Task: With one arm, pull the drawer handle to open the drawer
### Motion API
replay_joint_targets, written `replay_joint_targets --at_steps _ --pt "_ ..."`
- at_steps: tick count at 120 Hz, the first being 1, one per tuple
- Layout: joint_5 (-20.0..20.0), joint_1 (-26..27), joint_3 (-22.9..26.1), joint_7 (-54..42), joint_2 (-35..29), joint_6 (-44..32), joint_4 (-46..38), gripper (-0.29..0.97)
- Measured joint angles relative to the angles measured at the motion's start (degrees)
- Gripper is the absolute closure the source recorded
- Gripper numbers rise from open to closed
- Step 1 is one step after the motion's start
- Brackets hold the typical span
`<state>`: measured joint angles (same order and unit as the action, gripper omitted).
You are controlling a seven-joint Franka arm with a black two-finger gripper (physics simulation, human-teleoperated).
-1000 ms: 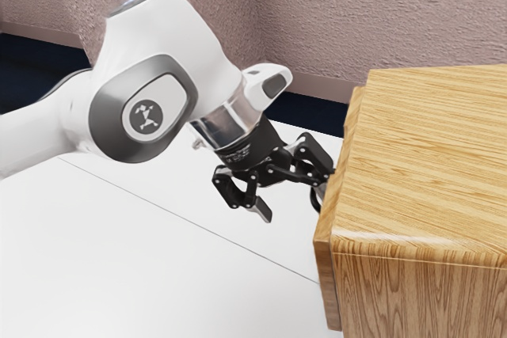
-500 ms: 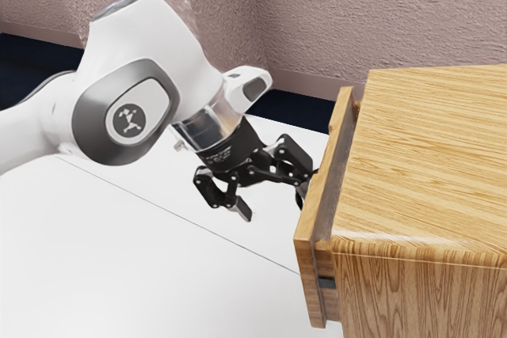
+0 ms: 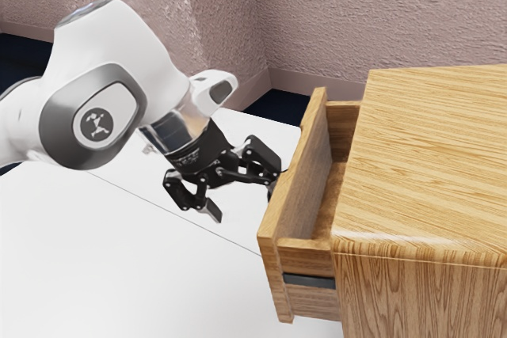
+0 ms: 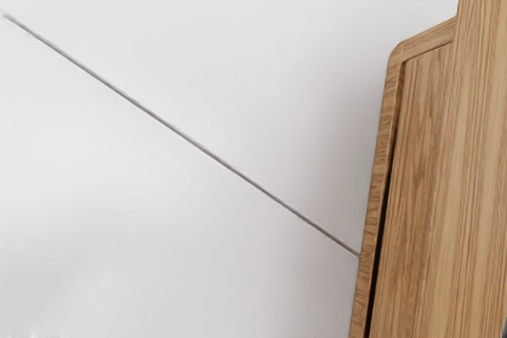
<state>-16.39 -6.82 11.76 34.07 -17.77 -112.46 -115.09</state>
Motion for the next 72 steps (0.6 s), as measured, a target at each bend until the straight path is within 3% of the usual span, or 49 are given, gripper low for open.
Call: replay_joint_targets --at_steps 72 --pt "2.3 -0.94 -6.93 -0.05 -8.77 2.94 -7.06 0.0"
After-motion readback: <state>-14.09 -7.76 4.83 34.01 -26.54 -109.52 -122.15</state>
